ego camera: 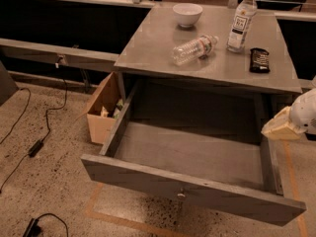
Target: Open top drawer
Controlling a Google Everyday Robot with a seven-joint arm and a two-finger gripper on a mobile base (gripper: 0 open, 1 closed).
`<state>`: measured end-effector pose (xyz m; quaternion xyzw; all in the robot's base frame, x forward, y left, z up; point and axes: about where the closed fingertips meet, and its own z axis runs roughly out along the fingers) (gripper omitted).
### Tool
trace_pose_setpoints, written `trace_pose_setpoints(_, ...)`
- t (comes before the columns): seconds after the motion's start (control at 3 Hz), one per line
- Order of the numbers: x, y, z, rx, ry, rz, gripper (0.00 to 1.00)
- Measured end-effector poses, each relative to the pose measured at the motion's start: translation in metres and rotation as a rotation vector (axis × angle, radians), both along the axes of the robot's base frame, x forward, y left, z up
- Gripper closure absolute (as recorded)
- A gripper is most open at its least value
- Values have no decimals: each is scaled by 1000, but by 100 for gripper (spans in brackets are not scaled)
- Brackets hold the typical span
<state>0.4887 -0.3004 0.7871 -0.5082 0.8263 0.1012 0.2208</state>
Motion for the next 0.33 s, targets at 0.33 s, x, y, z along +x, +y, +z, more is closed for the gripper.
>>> trace_pose_setpoints(0.33, 7, 3, 12, 16, -26, -2, 83)
